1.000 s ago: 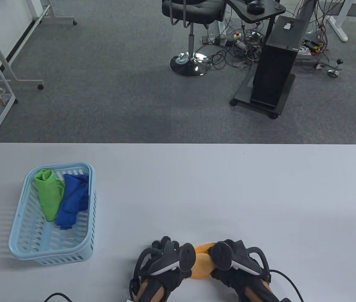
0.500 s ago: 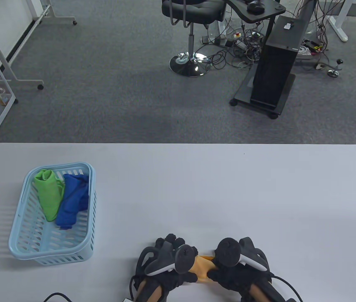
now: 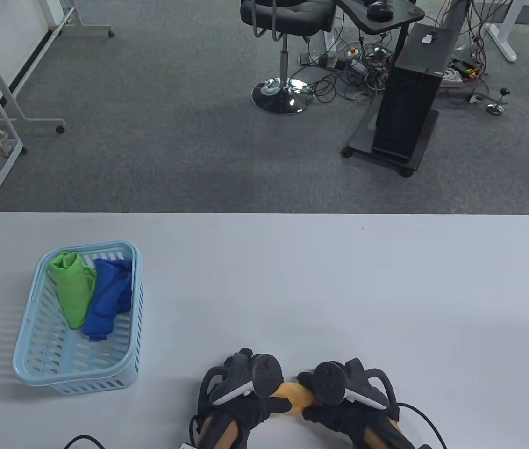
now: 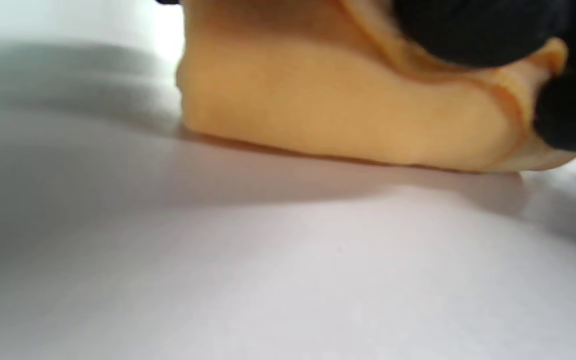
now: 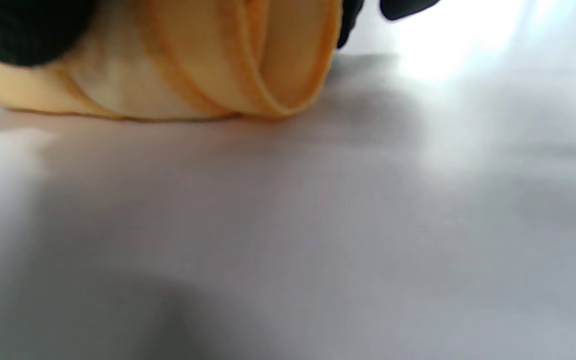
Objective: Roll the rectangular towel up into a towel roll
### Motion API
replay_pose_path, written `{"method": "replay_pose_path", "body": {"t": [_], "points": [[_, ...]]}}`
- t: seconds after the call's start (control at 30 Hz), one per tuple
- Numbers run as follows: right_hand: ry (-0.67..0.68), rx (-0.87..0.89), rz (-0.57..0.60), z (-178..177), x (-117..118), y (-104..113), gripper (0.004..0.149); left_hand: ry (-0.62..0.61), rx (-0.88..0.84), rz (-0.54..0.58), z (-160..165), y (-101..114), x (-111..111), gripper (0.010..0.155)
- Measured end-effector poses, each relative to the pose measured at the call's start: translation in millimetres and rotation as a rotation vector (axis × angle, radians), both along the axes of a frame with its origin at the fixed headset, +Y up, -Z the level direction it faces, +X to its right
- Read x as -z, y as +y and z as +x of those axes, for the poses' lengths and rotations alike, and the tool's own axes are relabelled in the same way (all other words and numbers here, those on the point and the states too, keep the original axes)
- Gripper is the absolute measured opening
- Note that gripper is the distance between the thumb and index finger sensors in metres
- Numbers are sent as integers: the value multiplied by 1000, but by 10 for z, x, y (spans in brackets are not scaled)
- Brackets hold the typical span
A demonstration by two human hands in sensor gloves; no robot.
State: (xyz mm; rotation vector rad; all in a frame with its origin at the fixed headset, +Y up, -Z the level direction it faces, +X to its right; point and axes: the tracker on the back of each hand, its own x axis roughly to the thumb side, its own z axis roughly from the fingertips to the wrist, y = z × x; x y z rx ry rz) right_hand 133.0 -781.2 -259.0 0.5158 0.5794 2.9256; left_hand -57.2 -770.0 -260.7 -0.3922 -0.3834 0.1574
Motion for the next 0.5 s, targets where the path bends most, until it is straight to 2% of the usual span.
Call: {"method": "replay_pose_path", "body": {"t": [0.07,0.13,0.3,0.37,0.5], "points": [[-18,-17,22,1,11,-6,79,-31,-12,84,36,72,-30,78],[-23,-71,29,13,21,-12,81,-49,-24,105,59,111,-46,77],[-36,-71,-29,38,26,-72,87,-7,138,36,64,-5,-9,77],[-27,-44,-47,8,4,-63,90,21,113,17,28,-13,26,74],[40,112,-17,-104,-95,65,93,98,143,-63,-135,33,78,70]]}}
